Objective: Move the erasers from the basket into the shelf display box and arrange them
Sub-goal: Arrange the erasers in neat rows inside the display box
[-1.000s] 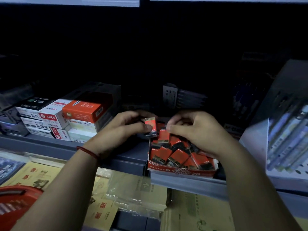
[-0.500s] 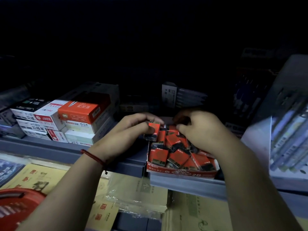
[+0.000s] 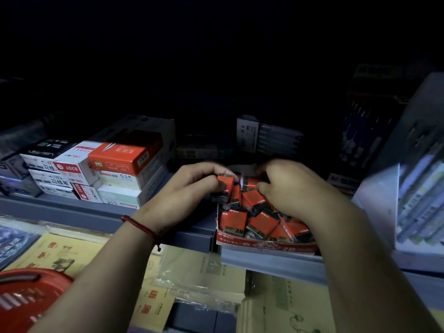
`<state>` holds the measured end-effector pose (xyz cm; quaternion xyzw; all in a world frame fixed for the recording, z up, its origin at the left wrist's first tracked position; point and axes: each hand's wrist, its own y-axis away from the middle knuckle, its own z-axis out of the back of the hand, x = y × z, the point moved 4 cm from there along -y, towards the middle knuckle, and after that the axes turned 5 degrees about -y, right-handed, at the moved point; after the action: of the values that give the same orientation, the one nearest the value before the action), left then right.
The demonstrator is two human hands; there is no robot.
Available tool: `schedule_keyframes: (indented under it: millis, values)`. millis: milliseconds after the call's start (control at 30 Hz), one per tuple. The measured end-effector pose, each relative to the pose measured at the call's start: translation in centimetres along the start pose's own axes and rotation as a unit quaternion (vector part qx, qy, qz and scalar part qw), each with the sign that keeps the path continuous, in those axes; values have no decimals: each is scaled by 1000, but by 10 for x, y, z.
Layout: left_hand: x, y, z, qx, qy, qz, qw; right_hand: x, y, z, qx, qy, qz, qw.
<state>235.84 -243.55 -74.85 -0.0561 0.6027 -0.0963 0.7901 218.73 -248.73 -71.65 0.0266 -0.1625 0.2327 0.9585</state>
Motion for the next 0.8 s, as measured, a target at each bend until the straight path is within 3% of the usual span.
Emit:
schedule_keyframes:
  millis: [233,800]
  values:
    - [0,0,0,3,-2,-2,1000,0,-3,-1,44,14,5,999]
    - [-2,0,0,-4,-14,-16,1000,-4,-7,-4,34,13,8,999]
